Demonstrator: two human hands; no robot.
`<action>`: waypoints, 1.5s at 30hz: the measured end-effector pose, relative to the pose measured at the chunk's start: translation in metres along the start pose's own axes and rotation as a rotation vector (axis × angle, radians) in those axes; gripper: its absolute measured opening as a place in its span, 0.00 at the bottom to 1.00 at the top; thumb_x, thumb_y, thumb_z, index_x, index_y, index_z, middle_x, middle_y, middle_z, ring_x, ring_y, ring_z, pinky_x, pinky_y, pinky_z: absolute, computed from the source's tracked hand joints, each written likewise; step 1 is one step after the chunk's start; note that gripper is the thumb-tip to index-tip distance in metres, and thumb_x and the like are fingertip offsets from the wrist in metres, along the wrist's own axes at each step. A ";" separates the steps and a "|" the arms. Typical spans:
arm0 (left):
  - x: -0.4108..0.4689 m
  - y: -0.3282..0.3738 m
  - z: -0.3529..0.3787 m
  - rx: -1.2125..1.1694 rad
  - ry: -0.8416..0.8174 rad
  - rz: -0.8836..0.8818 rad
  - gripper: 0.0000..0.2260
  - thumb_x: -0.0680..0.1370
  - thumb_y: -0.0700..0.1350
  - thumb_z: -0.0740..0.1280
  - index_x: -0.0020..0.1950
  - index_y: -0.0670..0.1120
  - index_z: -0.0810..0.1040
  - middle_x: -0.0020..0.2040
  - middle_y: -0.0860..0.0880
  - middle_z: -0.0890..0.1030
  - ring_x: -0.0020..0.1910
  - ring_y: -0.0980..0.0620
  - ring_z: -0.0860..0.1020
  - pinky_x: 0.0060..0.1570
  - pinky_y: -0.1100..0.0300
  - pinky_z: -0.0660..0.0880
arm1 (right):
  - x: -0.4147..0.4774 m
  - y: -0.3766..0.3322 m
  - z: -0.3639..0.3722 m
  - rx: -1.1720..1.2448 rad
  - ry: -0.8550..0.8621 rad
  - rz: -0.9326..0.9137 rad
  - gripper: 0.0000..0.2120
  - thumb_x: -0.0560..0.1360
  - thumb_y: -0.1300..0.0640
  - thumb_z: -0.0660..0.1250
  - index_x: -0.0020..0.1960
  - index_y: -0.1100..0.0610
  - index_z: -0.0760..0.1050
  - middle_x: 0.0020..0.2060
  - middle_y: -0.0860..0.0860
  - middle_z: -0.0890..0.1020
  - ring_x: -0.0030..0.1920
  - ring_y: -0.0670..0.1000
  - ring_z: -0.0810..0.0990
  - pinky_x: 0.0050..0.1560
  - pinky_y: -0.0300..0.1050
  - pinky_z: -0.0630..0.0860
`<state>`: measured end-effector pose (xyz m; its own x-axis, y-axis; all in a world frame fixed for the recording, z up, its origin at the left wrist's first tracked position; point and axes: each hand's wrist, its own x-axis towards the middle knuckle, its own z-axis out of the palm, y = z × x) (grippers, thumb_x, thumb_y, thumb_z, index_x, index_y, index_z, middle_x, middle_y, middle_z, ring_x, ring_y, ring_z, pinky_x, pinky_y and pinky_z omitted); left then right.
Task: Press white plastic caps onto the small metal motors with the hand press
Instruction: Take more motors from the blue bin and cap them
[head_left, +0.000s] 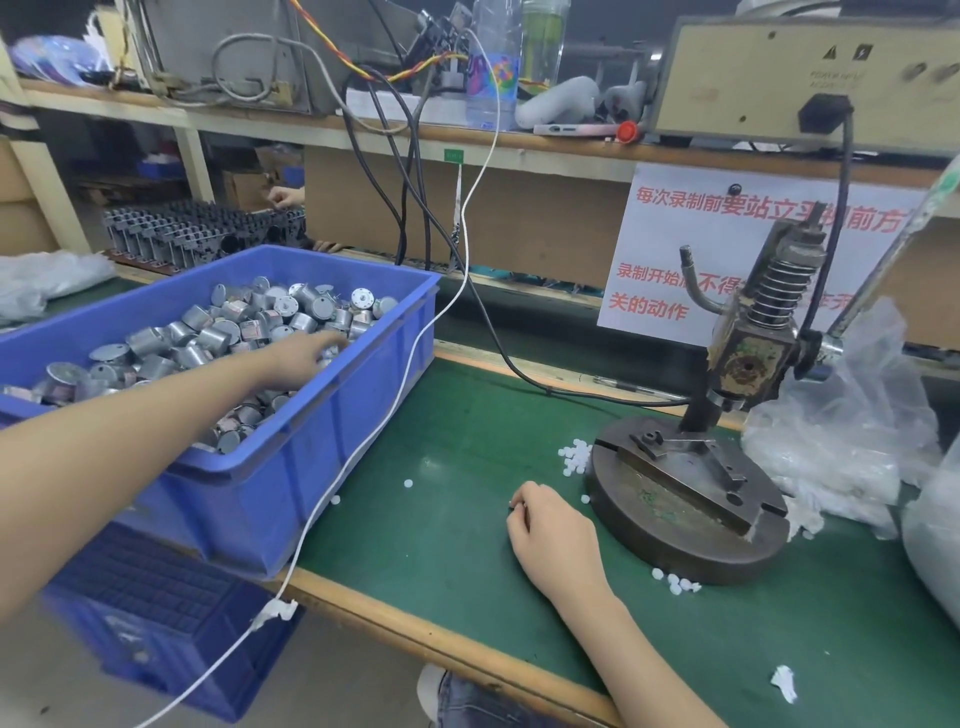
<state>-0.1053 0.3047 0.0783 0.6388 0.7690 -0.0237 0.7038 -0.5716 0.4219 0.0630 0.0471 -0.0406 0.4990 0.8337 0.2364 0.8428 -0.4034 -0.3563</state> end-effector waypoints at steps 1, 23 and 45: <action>-0.004 0.002 -0.005 -0.016 0.048 -0.002 0.20 0.76 0.39 0.65 0.67 0.43 0.67 0.48 0.40 0.74 0.43 0.46 0.72 0.43 0.57 0.67 | 0.000 0.000 -0.001 0.000 -0.001 -0.001 0.09 0.78 0.55 0.53 0.52 0.54 0.71 0.48 0.48 0.77 0.47 0.52 0.77 0.44 0.44 0.69; -0.041 0.125 0.139 -0.056 -0.101 0.247 0.24 0.67 0.47 0.70 0.59 0.62 0.67 0.48 0.52 0.65 0.51 0.49 0.67 0.55 0.49 0.69 | -0.016 -0.002 -0.013 0.212 0.364 0.051 0.07 0.76 0.63 0.62 0.49 0.62 0.77 0.45 0.53 0.79 0.41 0.58 0.78 0.37 0.47 0.69; -0.017 0.113 0.141 0.302 -0.120 0.146 0.36 0.71 0.67 0.62 0.74 0.61 0.51 0.72 0.46 0.57 0.72 0.45 0.52 0.68 0.42 0.52 | -0.010 -0.006 -0.012 0.029 0.351 -0.108 0.10 0.59 0.67 0.77 0.35 0.59 0.76 0.28 0.52 0.75 0.22 0.53 0.74 0.19 0.38 0.64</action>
<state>0.0077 0.1867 -0.0018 0.7586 0.6443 -0.0967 0.6513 -0.7454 0.1423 0.0552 0.0364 -0.0300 0.4503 0.6889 0.5681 0.8909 -0.3046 -0.3369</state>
